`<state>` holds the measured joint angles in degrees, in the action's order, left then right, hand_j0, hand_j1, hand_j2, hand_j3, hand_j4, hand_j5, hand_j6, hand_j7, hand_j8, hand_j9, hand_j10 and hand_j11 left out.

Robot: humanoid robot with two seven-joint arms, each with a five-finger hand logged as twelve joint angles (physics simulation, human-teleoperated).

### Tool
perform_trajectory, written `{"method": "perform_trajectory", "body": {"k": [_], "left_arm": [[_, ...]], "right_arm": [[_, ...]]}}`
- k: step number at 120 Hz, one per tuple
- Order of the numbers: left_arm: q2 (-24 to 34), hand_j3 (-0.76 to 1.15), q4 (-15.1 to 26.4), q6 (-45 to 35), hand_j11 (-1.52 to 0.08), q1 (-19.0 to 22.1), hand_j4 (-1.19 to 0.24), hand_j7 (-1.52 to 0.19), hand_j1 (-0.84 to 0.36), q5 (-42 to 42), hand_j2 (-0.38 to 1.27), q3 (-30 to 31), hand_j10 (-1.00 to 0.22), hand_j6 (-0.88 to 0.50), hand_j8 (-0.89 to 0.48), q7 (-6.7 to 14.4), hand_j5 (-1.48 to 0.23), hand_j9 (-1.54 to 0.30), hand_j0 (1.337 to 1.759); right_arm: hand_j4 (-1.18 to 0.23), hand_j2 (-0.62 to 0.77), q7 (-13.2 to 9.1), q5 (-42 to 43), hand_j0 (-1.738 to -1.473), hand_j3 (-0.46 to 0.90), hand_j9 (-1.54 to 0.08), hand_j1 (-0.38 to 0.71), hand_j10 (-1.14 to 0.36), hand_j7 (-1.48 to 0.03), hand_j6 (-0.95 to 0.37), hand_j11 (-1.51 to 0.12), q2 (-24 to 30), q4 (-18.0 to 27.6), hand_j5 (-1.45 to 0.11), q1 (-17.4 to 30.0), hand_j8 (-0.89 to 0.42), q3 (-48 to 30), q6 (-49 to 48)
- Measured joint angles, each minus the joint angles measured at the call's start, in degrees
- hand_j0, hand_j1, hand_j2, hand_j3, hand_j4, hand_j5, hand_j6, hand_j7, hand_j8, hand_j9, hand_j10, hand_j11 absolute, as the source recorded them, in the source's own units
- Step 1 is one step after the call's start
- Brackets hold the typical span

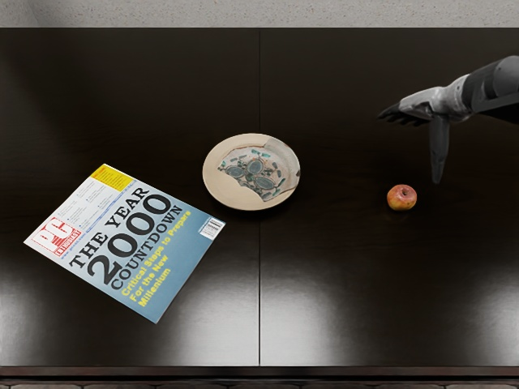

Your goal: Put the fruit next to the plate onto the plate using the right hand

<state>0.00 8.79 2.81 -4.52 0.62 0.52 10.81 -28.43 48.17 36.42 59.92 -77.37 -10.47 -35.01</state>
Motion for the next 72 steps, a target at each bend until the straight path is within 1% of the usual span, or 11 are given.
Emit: {"method": "perform_trajectory", "body": {"k": [13,24,32,42,52,58,67,72], "left_arm": [[0.0,0.0,0.0,0.0,-0.01,0.03,-0.01,-0.01,0.34,-0.01,0.0,0.0,-0.01,-0.01,-0.01,0.0,-0.01,-0.01,1.658],[0.0,0.0,0.0,0.0,-0.01,-0.04,-0.01,-0.01,0.34,-0.01,0.0,0.0,-0.01,-0.01,-0.01,0.0,-0.01,-0.01,1.658],[0.0,0.0,0.0,0.0,-0.01,-0.05,-0.01,-0.01,0.34,-0.01,0.0,0.0,-0.01,-0.01,-0.01,0.0,-0.01,-0.01,1.658],[0.0,0.0,0.0,0.0,-0.01,-0.01,-0.01,-0.01,0.34,0.0,0.0,0.0,-0.01,-0.01,-0.01,0.0,-0.01,-0.01,1.658],[0.0,0.0,0.0,0.0,-0.01,0.03,-0.01,-0.01,0.34,0.0,0.0,-0.01,-0.01,-0.01,-0.01,0.0,-0.01,-0.01,1.658],[0.0,0.0,0.0,0.0,-0.01,-0.02,-0.01,-0.01,0.34,0.01,0.0,0.0,-0.01,-0.01,-0.01,0.0,-0.01,-0.01,1.658],[0.0,0.0,0.0,0.0,-0.01,-0.03,-0.01,-0.01,0.34,0.0,0.0,0.0,-0.01,-0.01,-0.01,0.0,-0.01,-0.01,1.658],[0.0,0.0,0.0,0.0,-0.01,-0.03,-0.01,-0.01,0.34,0.0,0.0,0.0,-0.01,-0.01,-0.01,0.0,-0.01,-0.01,1.658]], "right_arm": [[0.0,0.0,-0.63,-2.03,-1.658,0.0,0.0,-0.35,0.0,0.0,0.0,0.0,-0.08,-0.03,0.0,-0.26,0.0,0.06,0.0],[0.0,0.0,-3.71,-3.89,-1.658,0.0,0.0,-0.35,0.0,0.0,0.0,0.0,-0.28,0.58,0.0,-1.47,0.0,-0.34,0.0],[0.0,0.0,-5.06,-6.83,-1.658,0.0,0.0,-0.35,0.0,0.0,0.0,0.0,-0.3,1.6,0.0,-2.23,0.0,-0.58,0.0],[0.0,0.0,-5.9,-11.07,-1.658,0.0,0.0,-0.35,0.0,0.0,0.0,0.0,-0.05,2.23,0.0,-2.6,0.0,-1.21,0.0],[0.0,0.0,-6.27,-13.04,-1.658,0.0,0.0,-0.35,0.0,0.0,0.0,0.0,0.09,3.01,0.0,-2.09,0.0,-2.6,0.0],[0.0,0.0,-6.39,-13.12,-1.658,0.0,0.0,-0.35,0.0,0.0,0.0,0.0,0.83,5.36,0.0,-1.75,0.0,-3.31,0.0],[0.0,0.0,-6.48,-11.28,-1.658,0.0,0.0,-0.35,0.0,0.0,0.0,0.0,3.46,12.52,0.0,-1.03,0.0,-3.91,0.0],[0.0,0.0,-6.51,-10.28,-1.658,0.0,0.0,-0.35,0.0,0.0,0.0,0.0,4.48,15.61,0.0,-0.55,0.0,-4.09,0.0]]}}
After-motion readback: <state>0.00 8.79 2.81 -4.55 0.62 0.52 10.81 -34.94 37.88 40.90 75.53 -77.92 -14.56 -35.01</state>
